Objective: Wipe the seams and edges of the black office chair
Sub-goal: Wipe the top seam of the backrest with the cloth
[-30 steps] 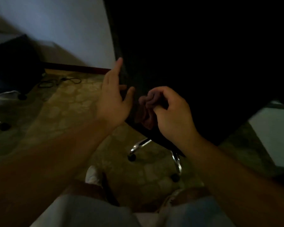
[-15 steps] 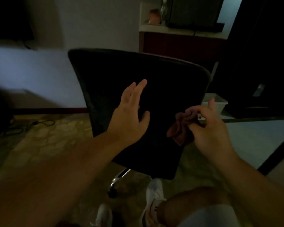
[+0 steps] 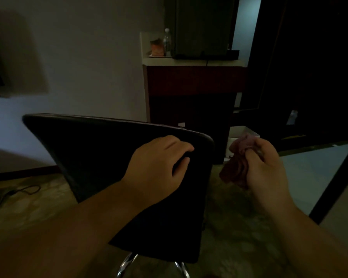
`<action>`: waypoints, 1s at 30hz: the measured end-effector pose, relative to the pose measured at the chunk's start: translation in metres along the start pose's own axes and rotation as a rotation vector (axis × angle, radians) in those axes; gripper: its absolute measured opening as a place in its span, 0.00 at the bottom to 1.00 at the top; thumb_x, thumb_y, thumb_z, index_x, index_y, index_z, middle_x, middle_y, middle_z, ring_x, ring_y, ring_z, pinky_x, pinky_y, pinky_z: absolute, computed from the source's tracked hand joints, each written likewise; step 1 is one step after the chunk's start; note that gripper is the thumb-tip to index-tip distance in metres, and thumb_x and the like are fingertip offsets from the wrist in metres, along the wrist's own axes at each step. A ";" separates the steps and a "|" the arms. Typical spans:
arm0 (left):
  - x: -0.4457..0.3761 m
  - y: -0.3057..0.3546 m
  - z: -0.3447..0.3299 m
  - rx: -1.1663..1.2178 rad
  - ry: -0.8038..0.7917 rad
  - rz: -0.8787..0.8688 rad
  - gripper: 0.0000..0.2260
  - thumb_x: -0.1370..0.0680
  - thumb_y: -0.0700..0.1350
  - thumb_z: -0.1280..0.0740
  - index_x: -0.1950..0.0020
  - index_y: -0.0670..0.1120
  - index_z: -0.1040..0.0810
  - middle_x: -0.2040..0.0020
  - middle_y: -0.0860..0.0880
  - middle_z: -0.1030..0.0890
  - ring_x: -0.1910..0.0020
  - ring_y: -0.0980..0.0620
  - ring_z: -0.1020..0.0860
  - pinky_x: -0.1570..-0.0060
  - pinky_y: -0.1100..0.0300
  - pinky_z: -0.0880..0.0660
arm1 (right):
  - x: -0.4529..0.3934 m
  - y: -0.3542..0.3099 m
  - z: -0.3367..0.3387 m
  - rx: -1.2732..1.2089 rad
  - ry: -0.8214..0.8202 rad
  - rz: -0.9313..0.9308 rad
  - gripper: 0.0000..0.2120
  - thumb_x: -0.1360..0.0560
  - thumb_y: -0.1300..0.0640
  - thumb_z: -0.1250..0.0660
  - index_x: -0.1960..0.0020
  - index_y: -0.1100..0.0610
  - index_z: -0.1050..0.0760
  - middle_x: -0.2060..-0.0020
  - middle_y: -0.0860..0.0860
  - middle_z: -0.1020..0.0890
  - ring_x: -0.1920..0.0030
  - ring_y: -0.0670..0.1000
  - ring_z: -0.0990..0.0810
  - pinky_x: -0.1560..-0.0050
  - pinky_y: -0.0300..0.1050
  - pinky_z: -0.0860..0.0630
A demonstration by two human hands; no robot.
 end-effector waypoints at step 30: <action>-0.097 -0.038 -0.007 -0.068 -0.816 0.132 0.15 0.31 0.63 0.26 0.50 0.59 0.21 0.61 0.59 0.23 0.58 0.71 0.25 0.68 0.69 0.34 | -0.023 -0.030 -0.041 -0.034 -0.341 0.130 0.09 0.25 0.68 0.31 0.58 0.56 0.20 0.71 0.42 0.19 0.72 0.37 0.23 0.74 0.26 0.32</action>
Point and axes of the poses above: each hand's wrist, its own x-axis away from the middle knuckle, its own z-axis out of the back of the hand, y = z × x, the point moved 7 cm from there along -x, towards the middle knuckle
